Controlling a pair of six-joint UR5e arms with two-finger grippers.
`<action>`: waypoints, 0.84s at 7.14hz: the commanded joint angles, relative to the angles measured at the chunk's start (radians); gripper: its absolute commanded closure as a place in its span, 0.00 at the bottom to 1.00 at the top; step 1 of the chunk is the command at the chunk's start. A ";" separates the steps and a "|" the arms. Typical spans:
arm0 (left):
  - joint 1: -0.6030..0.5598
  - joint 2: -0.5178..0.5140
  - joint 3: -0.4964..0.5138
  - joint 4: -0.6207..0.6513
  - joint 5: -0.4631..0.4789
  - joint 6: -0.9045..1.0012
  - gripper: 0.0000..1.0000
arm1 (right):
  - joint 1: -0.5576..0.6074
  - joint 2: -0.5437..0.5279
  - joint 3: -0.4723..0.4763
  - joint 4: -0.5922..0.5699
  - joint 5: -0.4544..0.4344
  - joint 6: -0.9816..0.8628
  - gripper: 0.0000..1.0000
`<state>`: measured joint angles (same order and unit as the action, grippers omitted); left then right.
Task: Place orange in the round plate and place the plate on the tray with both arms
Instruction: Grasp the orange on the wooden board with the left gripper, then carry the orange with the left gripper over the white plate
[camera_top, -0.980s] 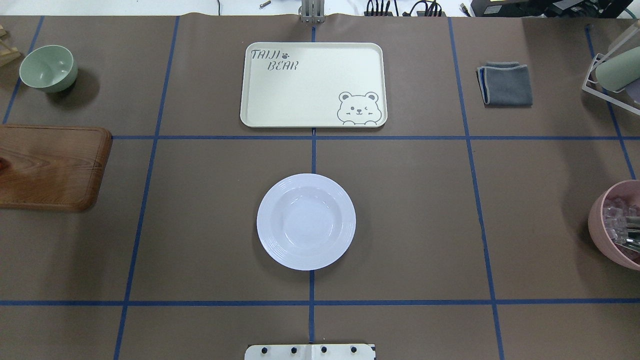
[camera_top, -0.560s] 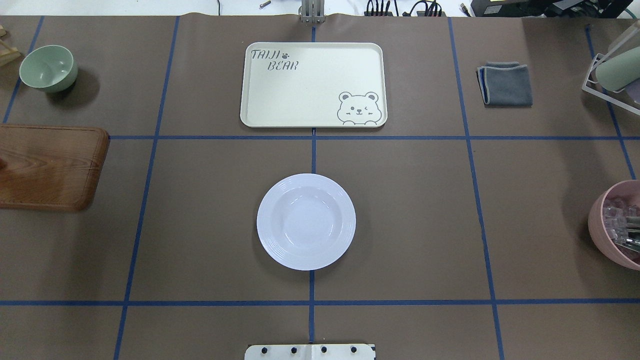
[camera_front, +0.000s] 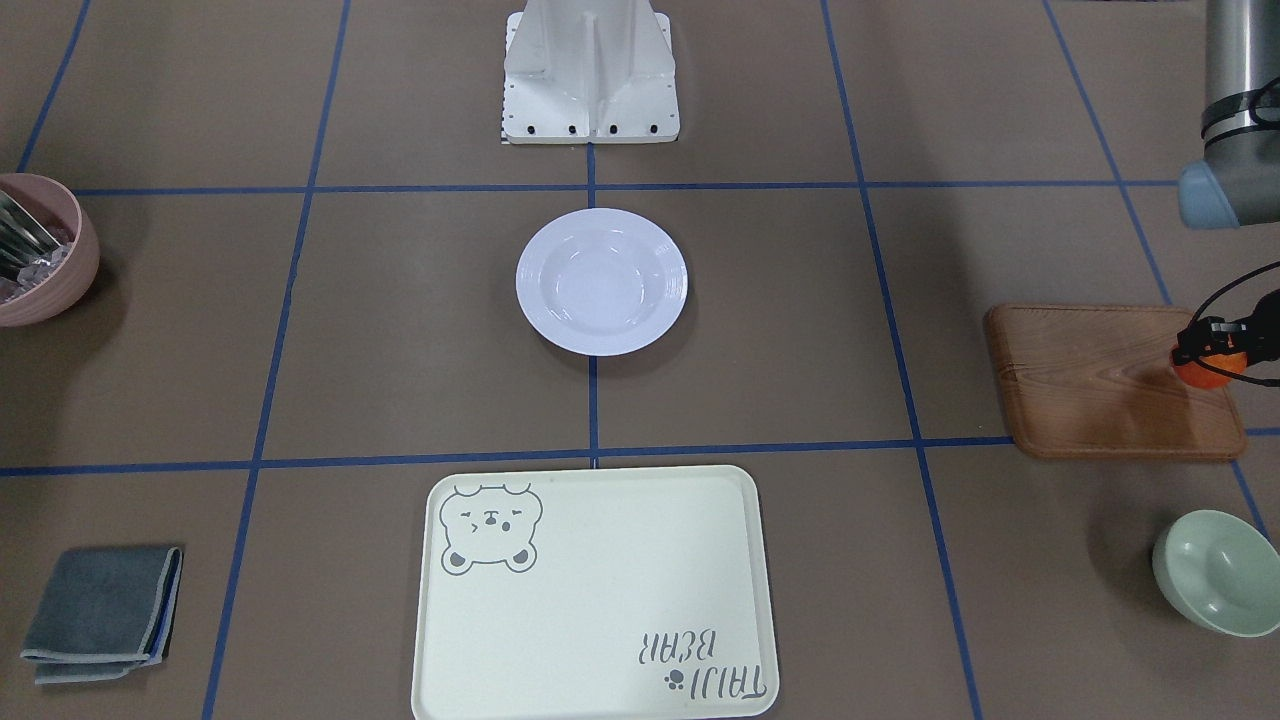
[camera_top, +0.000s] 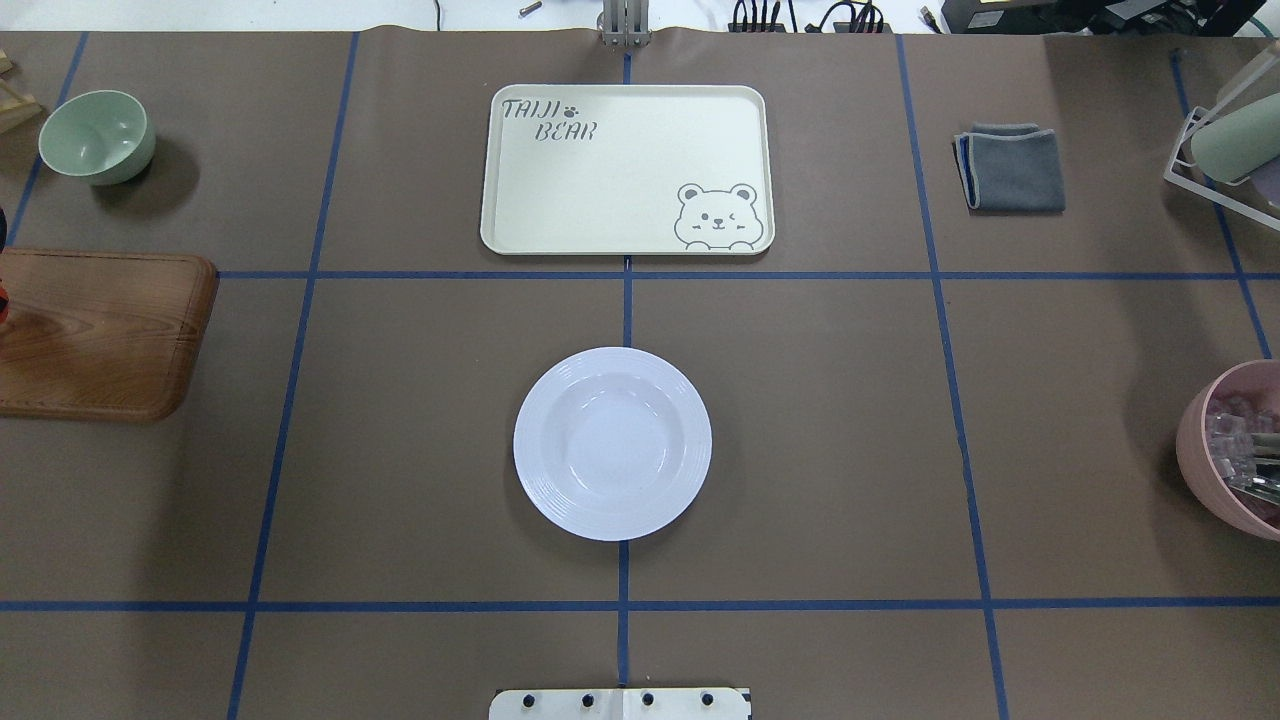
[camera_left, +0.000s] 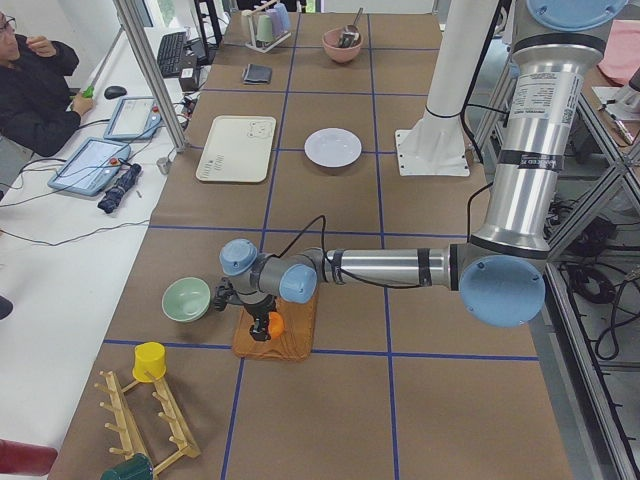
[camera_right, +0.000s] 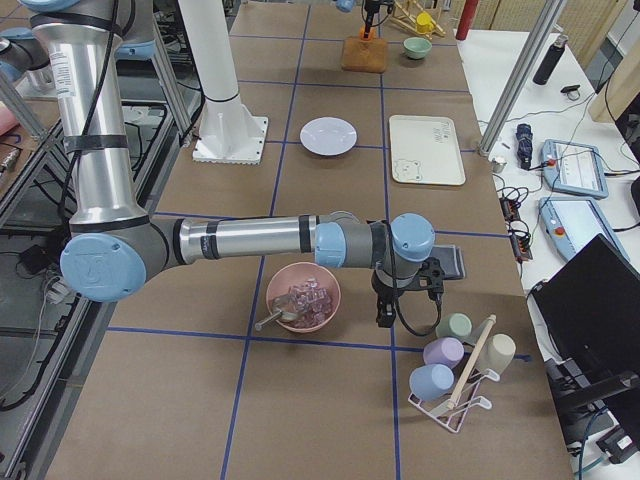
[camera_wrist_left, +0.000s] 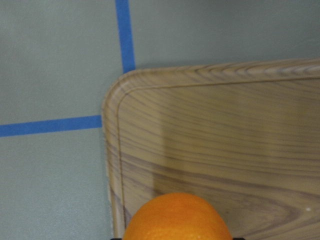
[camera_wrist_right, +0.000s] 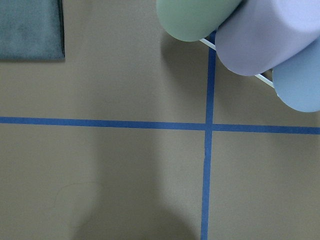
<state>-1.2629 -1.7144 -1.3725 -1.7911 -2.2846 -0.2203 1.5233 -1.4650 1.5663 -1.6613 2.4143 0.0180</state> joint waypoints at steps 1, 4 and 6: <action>-0.004 -0.040 -0.104 0.115 0.004 -0.031 1.00 | -0.002 0.000 -0.005 0.000 0.002 0.000 0.00; 0.026 -0.212 -0.166 0.208 -0.019 -0.299 1.00 | 0.000 0.000 -0.002 0.000 0.002 -0.001 0.00; 0.123 -0.307 -0.219 0.223 -0.061 -0.550 1.00 | -0.002 0.000 0.001 0.002 0.003 -0.001 0.00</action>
<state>-1.1961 -1.9597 -1.5577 -1.5802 -2.3283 -0.6177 1.5224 -1.4649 1.5650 -1.6604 2.4164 0.0169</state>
